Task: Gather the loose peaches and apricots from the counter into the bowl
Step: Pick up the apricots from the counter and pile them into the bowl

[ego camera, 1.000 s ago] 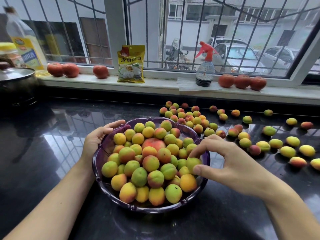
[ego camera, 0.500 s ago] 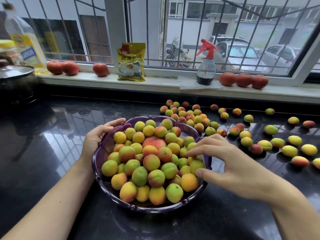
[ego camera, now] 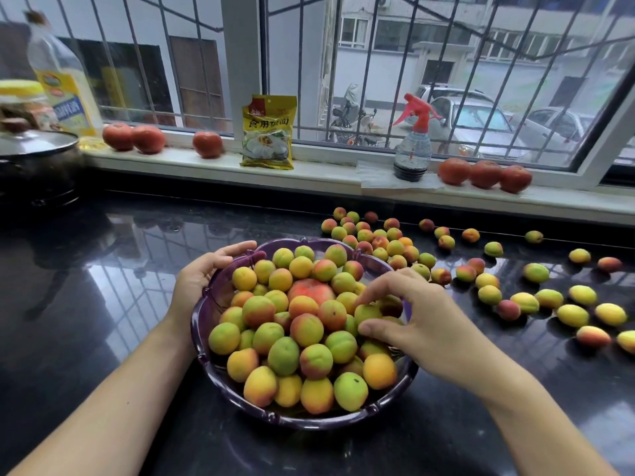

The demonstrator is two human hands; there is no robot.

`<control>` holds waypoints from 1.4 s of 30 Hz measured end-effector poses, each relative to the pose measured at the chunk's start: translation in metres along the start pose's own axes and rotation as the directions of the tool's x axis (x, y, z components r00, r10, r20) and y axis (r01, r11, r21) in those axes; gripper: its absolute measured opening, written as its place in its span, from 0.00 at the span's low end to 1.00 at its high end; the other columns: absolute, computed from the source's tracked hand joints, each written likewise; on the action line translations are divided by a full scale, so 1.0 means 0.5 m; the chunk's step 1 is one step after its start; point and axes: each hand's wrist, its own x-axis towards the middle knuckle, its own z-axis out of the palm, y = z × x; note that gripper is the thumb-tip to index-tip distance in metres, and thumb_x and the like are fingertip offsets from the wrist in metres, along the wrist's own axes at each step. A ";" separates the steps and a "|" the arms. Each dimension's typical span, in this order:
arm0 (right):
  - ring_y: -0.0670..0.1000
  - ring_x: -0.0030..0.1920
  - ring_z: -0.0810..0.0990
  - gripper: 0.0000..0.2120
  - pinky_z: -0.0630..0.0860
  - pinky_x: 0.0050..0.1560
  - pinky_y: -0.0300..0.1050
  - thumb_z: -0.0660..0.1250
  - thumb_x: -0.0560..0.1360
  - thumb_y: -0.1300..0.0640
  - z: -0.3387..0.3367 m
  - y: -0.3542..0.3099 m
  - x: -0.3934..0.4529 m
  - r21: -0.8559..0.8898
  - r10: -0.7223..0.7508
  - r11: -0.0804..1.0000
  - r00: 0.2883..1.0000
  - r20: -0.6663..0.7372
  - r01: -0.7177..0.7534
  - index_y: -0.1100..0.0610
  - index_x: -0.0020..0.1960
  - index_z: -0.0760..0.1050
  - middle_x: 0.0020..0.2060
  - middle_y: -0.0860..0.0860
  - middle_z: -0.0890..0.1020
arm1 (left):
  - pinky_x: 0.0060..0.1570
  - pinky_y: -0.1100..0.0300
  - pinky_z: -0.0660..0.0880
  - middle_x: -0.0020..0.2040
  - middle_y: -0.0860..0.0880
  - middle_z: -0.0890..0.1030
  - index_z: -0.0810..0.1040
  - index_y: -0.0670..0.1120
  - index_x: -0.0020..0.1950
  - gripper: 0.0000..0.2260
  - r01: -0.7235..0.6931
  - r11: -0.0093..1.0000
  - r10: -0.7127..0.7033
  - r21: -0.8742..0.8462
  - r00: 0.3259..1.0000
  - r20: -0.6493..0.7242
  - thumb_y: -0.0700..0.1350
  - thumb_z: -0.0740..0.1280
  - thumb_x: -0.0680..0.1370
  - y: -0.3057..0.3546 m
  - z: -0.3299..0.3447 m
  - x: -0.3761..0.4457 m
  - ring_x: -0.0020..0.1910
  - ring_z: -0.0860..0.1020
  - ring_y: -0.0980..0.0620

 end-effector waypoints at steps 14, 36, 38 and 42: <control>0.65 0.63 0.71 0.17 0.70 0.62 0.56 0.67 0.78 0.55 -0.064 0.192 -0.019 -0.293 0.517 0.640 0.680 -0.520 -0.710 0.57 0.65 0.76 0.62 0.61 0.76 | 0.51 0.46 0.84 0.58 0.36 0.84 0.81 0.40 0.65 0.35 0.005 1.000 -0.005 0.001 0.999 0.033 0.48 0.72 0.57 0.000 -0.009 0.006 0.51 0.86 0.41; 0.55 0.45 0.79 0.10 0.74 0.44 0.47 0.68 0.77 0.58 -0.077 0.133 -0.015 0.048 0.373 0.894 0.680 -0.631 -0.446 0.51 0.58 0.76 0.48 0.53 0.80 | 0.52 0.46 0.83 0.57 0.36 0.84 0.80 0.39 0.66 0.25 0.021 1.000 -0.021 -0.015 1.000 -0.002 0.44 0.62 0.70 0.000 -0.003 0.004 0.50 0.85 0.41; 0.53 0.44 0.84 0.13 0.80 0.41 0.47 0.67 0.79 0.60 -0.067 0.116 -0.012 0.216 0.341 0.940 0.746 -0.572 -0.264 0.49 0.61 0.78 0.52 0.54 0.81 | 0.51 0.46 0.83 0.56 0.36 0.85 0.80 0.39 0.66 0.25 0.018 1.000 -0.018 -0.014 1.000 0.000 0.44 0.62 0.71 0.000 -0.005 0.006 0.49 0.85 0.41; 0.46 0.61 0.80 0.15 0.79 0.59 0.45 0.68 0.80 0.62 -0.048 0.088 -0.009 0.334 0.219 0.938 0.905 -0.365 -0.093 0.50 0.64 0.80 0.62 0.45 0.78 | 0.50 0.46 0.83 0.54 0.37 0.85 0.80 0.40 0.65 0.24 0.018 1.000 -0.018 -0.018 1.000 0.008 0.44 0.61 0.70 0.000 -0.005 0.008 0.47 0.86 0.42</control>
